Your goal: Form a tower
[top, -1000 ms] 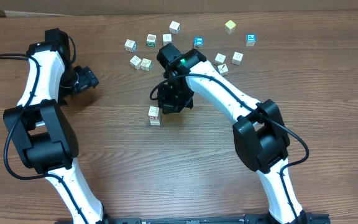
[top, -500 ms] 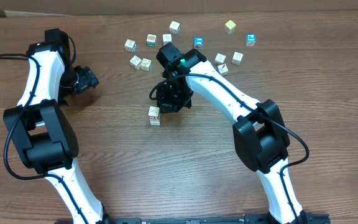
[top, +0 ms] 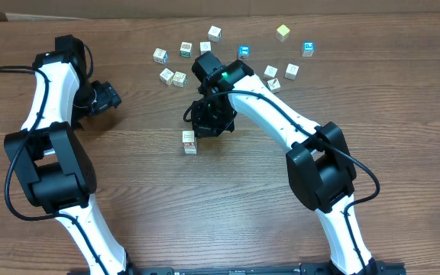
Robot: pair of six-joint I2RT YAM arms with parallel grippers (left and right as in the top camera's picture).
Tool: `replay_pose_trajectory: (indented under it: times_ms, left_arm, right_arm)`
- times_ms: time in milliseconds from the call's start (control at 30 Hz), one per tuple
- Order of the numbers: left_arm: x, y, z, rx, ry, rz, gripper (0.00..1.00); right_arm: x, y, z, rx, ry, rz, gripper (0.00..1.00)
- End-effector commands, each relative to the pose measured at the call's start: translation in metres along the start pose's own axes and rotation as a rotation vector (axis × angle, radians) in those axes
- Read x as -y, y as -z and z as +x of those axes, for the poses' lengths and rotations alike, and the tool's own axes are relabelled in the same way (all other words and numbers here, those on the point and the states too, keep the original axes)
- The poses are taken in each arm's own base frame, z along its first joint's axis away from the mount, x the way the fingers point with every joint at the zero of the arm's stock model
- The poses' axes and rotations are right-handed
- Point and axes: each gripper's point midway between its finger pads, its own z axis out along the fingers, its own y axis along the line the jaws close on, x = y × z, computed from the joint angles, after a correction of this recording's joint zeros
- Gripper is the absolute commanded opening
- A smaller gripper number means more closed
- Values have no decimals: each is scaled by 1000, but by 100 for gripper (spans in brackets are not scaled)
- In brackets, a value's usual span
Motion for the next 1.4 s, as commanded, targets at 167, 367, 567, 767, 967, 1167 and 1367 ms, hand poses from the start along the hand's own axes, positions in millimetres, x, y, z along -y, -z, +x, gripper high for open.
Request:
replay_pose_trajectory:
  times_ms: [167, 367, 567, 767, 967, 1167, 1367]
  left_arm:
    - [2, -4, 1, -6, -19, -8, 100]
    - [2, -4, 1, -6, -19, -8, 99]
    - [2, -4, 1, -6, -19, -8, 100]
    - [2, -4, 1, -6, -19, -8, 100]
    - [2, -4, 1, -6, -19, -8, 99]
    - [2, -4, 1, -6, -19, -8, 100]
    - [2, -4, 1, -6, -19, -8, 100]
  right_arm:
    - [-1, 3, 1, 7, 1, 5, 9]
    - [20, 4, 5, 10, -22, 108, 9]
    - [28, 15, -3, 53, -17, 169, 21]
    - [15, 69, -23, 180, -4, 205, 68]
    - [-9, 114, -20, 279, 34, 223, 86]
    - [-29, 95, 2, 296, 77, 301, 80]
    - [-51, 79, 20, 381, 169, 406, 74]
